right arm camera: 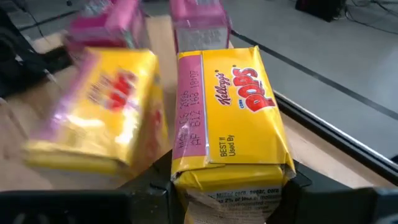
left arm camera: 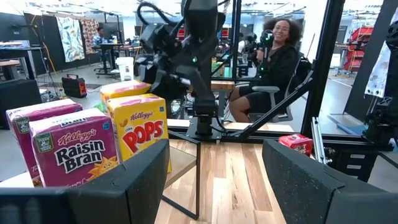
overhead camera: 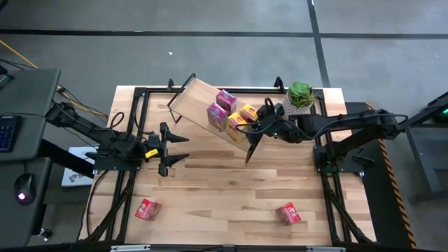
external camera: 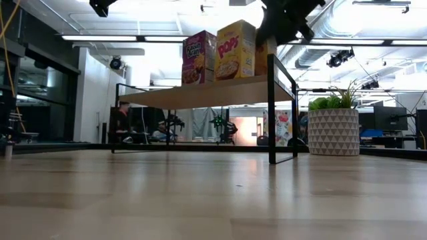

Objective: Stack cereal on shelf
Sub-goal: Put the yellow cereal box aligned with the other yellow cereal box on the shelf

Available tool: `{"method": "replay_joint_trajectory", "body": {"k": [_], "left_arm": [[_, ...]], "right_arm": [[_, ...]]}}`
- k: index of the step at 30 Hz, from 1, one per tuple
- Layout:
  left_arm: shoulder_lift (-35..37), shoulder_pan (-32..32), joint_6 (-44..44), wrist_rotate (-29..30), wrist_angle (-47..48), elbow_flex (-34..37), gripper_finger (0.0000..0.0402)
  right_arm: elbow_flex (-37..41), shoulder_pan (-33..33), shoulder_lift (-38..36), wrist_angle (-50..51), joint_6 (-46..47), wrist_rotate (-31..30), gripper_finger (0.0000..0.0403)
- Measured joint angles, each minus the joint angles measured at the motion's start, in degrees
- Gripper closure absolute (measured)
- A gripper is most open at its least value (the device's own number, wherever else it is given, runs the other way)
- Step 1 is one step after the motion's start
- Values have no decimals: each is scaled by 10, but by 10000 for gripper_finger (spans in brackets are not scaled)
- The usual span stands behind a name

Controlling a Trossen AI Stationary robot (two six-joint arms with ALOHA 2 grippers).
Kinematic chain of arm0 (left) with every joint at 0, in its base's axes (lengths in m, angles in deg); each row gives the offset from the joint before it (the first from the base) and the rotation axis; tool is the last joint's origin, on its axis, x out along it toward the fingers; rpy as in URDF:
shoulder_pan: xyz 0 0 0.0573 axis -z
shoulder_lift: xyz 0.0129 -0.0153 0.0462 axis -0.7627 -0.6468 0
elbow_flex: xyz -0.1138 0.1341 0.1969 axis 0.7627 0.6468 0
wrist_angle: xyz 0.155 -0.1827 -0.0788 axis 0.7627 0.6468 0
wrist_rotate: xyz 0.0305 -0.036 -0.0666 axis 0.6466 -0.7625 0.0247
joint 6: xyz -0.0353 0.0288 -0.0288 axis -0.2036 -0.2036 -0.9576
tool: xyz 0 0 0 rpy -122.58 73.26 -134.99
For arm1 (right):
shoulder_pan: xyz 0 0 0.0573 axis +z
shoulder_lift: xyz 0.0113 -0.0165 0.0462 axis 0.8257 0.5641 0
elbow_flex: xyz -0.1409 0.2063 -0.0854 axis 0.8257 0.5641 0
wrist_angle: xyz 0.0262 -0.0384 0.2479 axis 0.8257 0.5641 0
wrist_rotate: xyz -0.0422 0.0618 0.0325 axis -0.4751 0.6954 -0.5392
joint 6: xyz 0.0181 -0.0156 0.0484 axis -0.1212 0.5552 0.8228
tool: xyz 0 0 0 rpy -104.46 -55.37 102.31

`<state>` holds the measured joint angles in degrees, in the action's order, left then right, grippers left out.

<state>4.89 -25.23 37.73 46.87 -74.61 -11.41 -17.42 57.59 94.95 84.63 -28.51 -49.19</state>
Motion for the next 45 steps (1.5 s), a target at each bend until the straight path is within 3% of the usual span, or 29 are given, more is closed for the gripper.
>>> {"method": "replay_joint_trajectory", "body": {"k": [24, 31, 45], "left_arm": [[0, 0, 0, 0, 1, 0, 151], [0, 0, 0, 0, 1, 0, 151], [0, 0, 0, 0, 1, 0, 151]], "right_arm": [[14, -5, 1, -43, -16, 55, 260], [14, -5, 1, -43, -17, 40, 260], [13, -5, 1, -42, -21, 44, 155]]}}
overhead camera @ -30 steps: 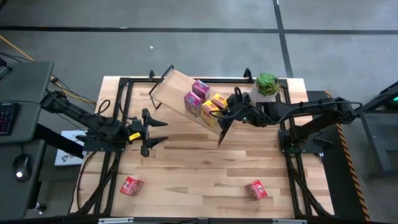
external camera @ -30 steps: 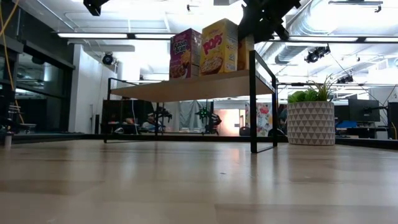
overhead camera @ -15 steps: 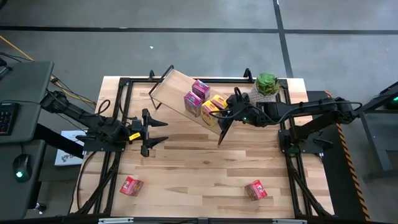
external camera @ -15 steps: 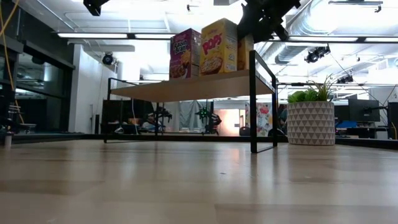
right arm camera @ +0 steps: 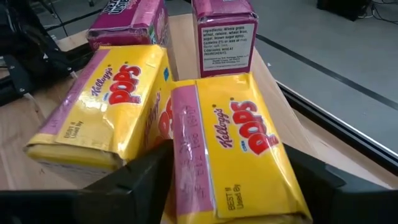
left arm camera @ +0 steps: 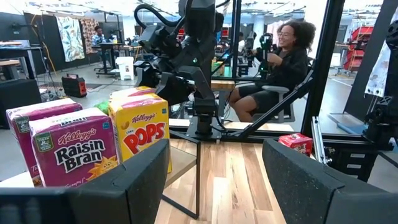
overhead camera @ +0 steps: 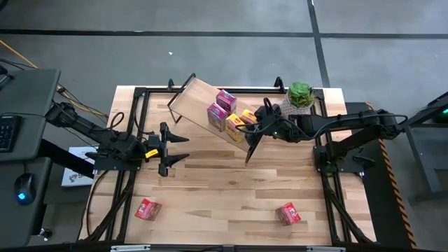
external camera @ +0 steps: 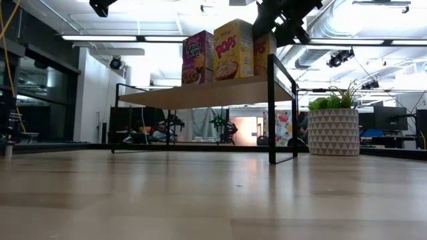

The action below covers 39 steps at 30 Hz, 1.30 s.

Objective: Stack cereal on shelf
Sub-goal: Put the yellow cereal box aligned with the other yellow cereal box on the shelf

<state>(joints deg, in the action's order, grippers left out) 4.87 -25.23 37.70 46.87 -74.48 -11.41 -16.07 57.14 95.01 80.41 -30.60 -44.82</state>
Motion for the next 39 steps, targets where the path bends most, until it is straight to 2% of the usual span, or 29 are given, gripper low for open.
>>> {"method": "replay_joint_trajectory", "body": {"k": [16, 39], "left_arm": [[0, 0, 0, 0, 1, 0, 151], [0, 0, 0, 0, 1, 0, 151]], "right_arm": [[-32, 0, 0, 48, -45, 16, 153], [-77, 0, 0, 50, -77, 26, 153]]}}
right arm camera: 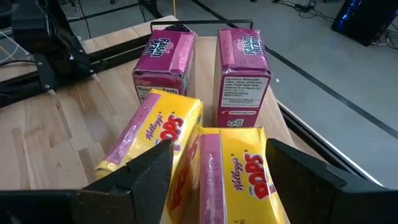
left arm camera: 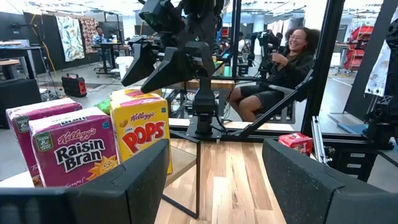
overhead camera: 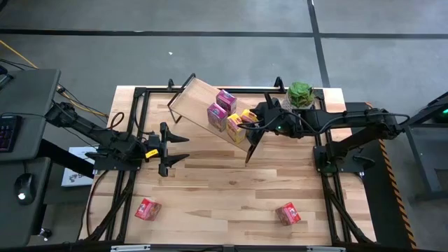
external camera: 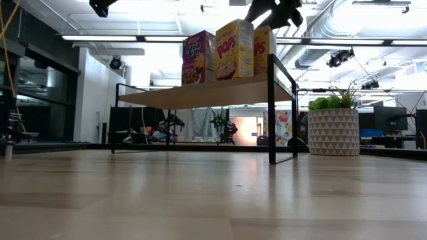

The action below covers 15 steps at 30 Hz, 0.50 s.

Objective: Stack cereal on shelf
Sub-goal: Put the yellow cereal box aligned with the other yellow cereal box on the shelf

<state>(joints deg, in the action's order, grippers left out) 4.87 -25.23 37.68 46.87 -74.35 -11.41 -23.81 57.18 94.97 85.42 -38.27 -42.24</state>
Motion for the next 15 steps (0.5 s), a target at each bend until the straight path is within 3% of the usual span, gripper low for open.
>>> {"method": "replay_joint_trajectory", "body": {"k": [15], "left_arm": [[-1, 0, 0, 0, 0, 0, 151]], "right_arm": [[0, 0, -5, -9, -25, 0, 153]]}}
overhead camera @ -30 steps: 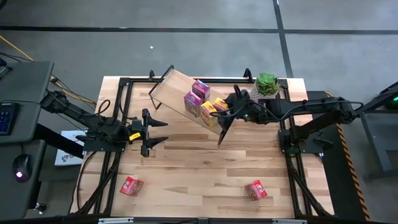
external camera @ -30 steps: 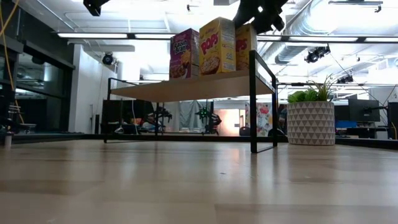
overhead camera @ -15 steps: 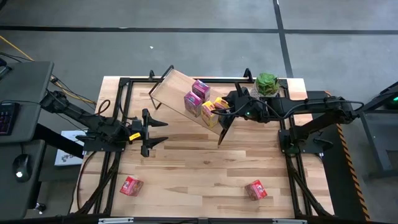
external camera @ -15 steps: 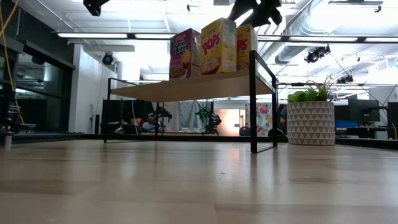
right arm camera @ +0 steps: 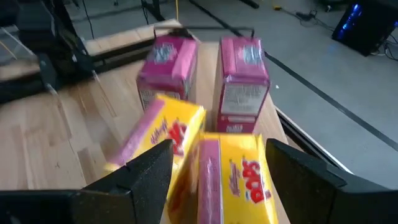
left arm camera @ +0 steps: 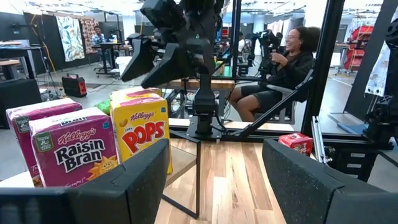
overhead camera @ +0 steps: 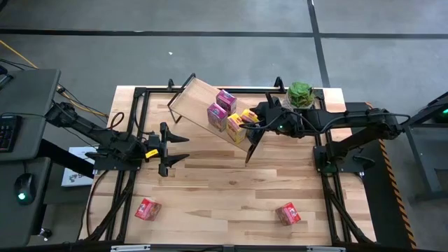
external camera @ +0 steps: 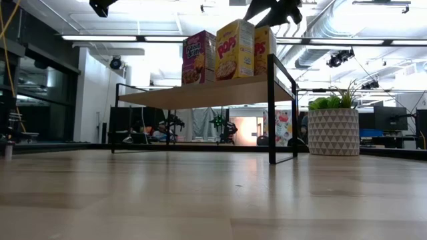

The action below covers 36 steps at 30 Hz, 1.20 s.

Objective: Stack cereal on shelf
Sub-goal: Put the yellow cereal box aligned with the other yellow cereal box on the shelf

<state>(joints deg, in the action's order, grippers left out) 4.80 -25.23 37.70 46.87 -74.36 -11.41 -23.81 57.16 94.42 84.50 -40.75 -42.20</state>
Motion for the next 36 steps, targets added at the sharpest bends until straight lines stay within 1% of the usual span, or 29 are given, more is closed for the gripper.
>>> {"method": "replay_joint_trajectory", "body": {"k": [7, 14, 25, 29, 33, 36], "left_arm": [[-2, 0, 0, 0, 2, 0, 151], [-2, 0, 0, 0, 7, 0, 151], [-2, -1, 15, 0, 11, 0, 151], [-2, -1, 15, 0, 12, 0, 151], [-2, -1, 15, 0, 13, 0, 151], [-2, -1, 15, 0, 17, 0, 151]], "right_arm": [[0, 0, -13, -38, -15, 2, 153], [0, 0, -17, -38, -15, 2, 153], [0, 0, -20, -77, -41, 2, 153], [0, 2, -30, -74, -49, 3, 153], [0, 17, -47, -66, -49, -10, 153], [0, 34, -67, -20, -40, -32, 153]]}}
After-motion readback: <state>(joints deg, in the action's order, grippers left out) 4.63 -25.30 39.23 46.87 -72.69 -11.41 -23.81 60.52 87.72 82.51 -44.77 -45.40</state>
